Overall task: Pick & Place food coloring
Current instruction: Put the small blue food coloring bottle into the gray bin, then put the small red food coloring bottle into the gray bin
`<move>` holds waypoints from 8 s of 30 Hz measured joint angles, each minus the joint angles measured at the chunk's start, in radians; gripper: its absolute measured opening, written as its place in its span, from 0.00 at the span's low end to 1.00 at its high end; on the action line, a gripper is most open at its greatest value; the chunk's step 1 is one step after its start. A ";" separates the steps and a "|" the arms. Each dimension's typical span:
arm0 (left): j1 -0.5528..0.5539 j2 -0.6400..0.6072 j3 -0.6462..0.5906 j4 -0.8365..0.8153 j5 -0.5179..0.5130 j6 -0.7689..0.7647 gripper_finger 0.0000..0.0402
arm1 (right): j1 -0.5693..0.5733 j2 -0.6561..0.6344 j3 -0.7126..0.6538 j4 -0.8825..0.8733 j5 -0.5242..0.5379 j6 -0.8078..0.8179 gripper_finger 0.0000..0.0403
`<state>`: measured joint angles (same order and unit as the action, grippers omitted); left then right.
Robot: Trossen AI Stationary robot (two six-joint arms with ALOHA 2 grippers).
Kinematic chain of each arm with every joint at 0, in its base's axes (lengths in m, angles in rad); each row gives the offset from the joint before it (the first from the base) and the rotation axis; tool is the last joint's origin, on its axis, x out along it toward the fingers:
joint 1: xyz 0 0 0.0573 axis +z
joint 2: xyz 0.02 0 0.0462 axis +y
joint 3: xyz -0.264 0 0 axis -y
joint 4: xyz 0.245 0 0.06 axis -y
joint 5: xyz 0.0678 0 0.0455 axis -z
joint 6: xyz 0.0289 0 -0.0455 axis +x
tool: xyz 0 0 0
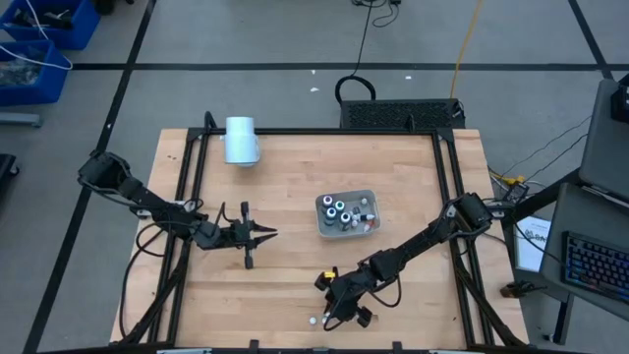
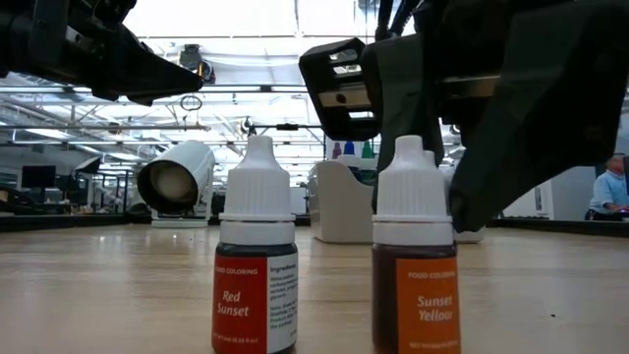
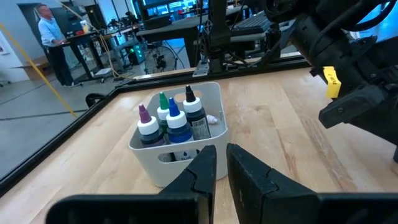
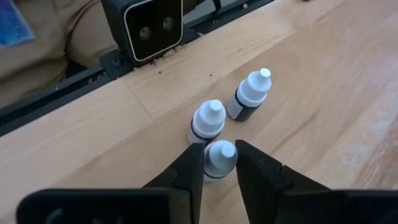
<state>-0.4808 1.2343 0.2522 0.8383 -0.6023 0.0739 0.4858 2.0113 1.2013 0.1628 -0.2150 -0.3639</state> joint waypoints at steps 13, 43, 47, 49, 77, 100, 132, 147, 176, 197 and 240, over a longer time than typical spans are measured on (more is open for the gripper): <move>0.045 0.000 0.000 0.002 0.000 -0.005 0.12 | -0.001 -0.075 -0.002 -0.047 0.086 0.095 0.12; 0.067 0.000 0.000 0.050 0.003 -0.002 0.12 | -0.467 -0.646 -0.294 -0.689 0.474 0.376 0.12; 0.067 0.000 0.000 0.054 0.025 0.006 0.12 | -0.515 -0.613 -0.295 -0.673 0.433 0.367 0.12; 0.067 0.000 0.000 0.057 0.041 0.008 0.12 | -0.531 -0.603 -0.295 -0.646 0.393 0.363 0.12; 0.067 0.000 0.000 0.056 0.062 0.019 0.12 | -0.545 -0.554 -0.362 -0.636 0.393 0.507 0.12; 0.065 0.000 0.000 0.084 0.054 0.071 0.12 | -0.540 -0.829 -0.258 -0.854 0.399 0.507 0.25; 0.038 0.194 0.703 -1.067 0.184 -0.219 0.12 | -0.327 -1.411 -1.082 0.366 0.266 0.317 0.00; -0.157 0.806 1.335 -1.354 0.352 -0.400 0.13 | -0.327 -1.407 -1.082 0.298 0.264 0.299 0.00; -0.139 0.907 1.365 -1.358 0.473 -0.524 0.60 | -0.327 -1.407 -1.082 0.277 0.266 0.291 0.00; -0.120 0.955 1.365 -1.278 0.532 -0.449 0.60 | -0.327 -1.402 -1.081 0.274 0.266 0.273 0.00; -0.110 0.956 1.399 -1.326 0.577 -0.502 0.30 | -0.327 -1.399 -1.081 0.281 0.266 0.265 0.00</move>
<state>-0.5905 2.1906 1.6515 -0.4881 -0.0254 -0.4281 0.1589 0.6121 0.1204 0.4440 0.0513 -0.0987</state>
